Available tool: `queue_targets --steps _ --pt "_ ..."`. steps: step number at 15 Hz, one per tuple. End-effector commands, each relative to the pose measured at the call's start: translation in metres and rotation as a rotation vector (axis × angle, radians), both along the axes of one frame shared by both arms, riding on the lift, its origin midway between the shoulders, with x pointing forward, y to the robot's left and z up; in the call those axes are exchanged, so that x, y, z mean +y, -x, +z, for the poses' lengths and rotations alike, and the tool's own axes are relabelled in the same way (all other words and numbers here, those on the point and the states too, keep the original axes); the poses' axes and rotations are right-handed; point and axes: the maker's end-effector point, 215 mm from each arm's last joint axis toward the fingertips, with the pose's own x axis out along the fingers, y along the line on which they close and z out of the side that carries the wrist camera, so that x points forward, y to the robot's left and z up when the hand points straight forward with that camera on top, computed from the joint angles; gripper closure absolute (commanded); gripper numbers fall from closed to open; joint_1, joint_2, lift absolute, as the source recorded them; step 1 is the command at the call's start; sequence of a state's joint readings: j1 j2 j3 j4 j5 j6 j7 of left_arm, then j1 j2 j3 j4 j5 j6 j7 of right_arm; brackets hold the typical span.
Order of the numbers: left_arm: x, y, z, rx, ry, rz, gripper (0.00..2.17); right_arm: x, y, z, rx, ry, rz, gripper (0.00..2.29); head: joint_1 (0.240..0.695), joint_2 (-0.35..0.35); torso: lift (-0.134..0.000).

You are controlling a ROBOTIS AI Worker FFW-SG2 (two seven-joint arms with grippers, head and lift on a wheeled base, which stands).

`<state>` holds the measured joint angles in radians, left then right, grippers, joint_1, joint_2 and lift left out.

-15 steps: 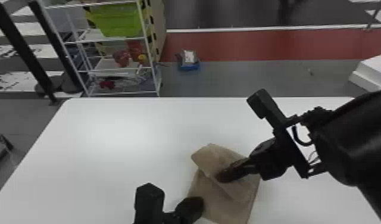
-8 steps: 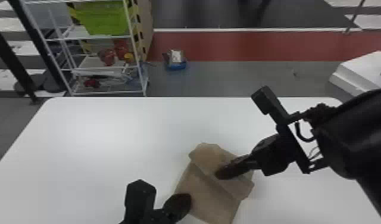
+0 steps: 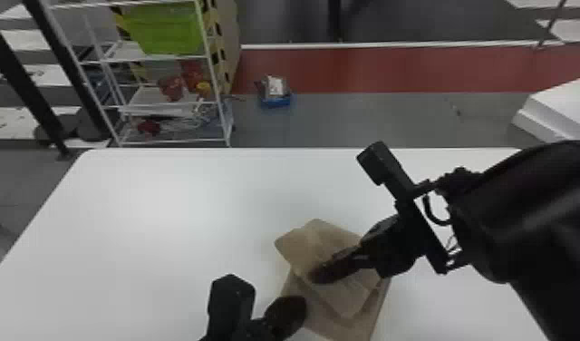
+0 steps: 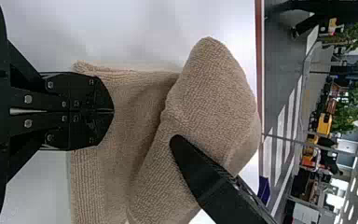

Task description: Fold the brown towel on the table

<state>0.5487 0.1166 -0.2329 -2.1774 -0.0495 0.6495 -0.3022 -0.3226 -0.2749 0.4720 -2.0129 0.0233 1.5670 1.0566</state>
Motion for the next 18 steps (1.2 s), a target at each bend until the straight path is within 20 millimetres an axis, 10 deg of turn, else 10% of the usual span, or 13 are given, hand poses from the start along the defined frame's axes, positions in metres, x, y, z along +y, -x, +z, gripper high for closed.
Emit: queue_targets --steps 1,8,12,14,18 --pt "0.004 -0.003 0.002 -0.010 -0.002 0.009 1.98 -0.004 0.006 -0.009 0.018 0.015 -0.003 1.42 0.695 0.076 -0.124" --pt "0.004 -0.006 0.000 -0.018 -0.022 0.016 1.98 -0.020 0.009 -0.012 0.018 0.030 -0.009 1.41 0.695 0.063 -0.124" --pt "0.005 -0.007 0.003 -0.026 -0.026 0.018 1.98 -0.013 0.013 -0.015 0.022 0.033 0.001 0.79 0.695 0.055 -0.124" --pt "0.006 -0.006 0.003 -0.025 -0.029 0.018 1.98 -0.010 0.018 -0.022 0.032 0.040 0.002 0.02 0.695 0.063 -0.124" --pt "0.007 -0.005 -0.001 -0.021 -0.038 0.019 1.98 -0.009 0.025 -0.020 0.070 -0.014 -0.013 0.05 0.695 0.077 -0.124"
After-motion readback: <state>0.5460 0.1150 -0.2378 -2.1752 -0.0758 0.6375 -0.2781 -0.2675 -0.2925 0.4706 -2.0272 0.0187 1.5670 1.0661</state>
